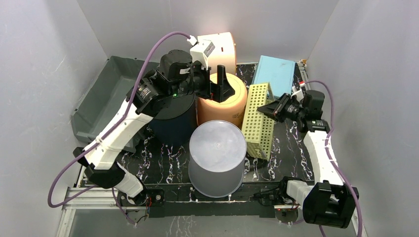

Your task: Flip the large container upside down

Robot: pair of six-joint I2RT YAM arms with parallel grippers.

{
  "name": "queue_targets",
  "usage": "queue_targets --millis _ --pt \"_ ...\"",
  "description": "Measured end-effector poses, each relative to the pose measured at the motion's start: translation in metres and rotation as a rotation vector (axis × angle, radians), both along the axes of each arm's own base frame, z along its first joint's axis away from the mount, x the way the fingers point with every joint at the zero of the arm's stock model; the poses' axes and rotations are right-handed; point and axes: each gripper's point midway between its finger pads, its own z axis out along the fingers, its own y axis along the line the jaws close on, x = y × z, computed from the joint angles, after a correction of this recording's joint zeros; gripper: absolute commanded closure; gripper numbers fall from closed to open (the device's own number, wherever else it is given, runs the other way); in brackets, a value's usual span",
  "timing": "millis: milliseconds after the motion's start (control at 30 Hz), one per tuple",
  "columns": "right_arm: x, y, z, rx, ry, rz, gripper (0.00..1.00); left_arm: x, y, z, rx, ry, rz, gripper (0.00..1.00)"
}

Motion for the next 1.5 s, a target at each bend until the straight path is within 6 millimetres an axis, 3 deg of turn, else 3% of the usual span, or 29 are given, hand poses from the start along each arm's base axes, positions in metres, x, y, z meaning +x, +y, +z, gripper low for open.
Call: queue_targets --millis 367,500,567,633,733,800,933,1267,1433,1500 --pt "-0.028 0.007 -0.032 0.393 0.055 -0.01 1.0 -0.005 0.002 -0.007 0.009 0.016 -0.009 0.02" --pt "-0.032 0.004 -0.03 0.378 0.041 0.004 1.0 -0.007 0.001 -0.007 0.006 0.021 -0.022 0.02" --pt "-0.026 -0.006 -0.031 0.267 0.049 -0.014 0.99 -0.01 -0.001 -0.007 0.001 0.029 -0.037 0.02" --pt "-0.012 -0.041 -0.032 0.029 0.074 -0.129 0.66 -0.013 -0.003 -0.01 -0.001 0.045 -0.058 0.02" --pt "-0.015 -0.069 -0.048 -0.156 0.115 -0.23 0.56 -0.017 -0.004 -0.011 0.001 0.056 -0.075 0.02" --pt "-0.018 -0.082 -0.055 -0.24 0.13 -0.273 0.31 -0.018 -0.004 -0.012 0.0 0.061 -0.084 0.02" --pt "-0.02 -0.106 -0.066 -0.314 0.197 -0.392 0.32 -0.02 -0.007 -0.013 -0.004 0.068 -0.1 0.02" --pt "-0.031 -0.171 -0.057 -0.462 0.294 -0.803 0.34 -0.023 -0.01 -0.024 -0.008 0.102 -0.107 0.02" --pt "-0.035 -0.176 -0.052 -0.479 0.293 -0.823 0.33 -0.025 -0.012 -0.023 -0.017 0.107 -0.123 0.02" --pt "-0.033 -0.172 -0.048 -0.477 0.278 -0.785 0.39 -0.025 -0.013 -0.023 -0.019 0.108 -0.128 0.02"
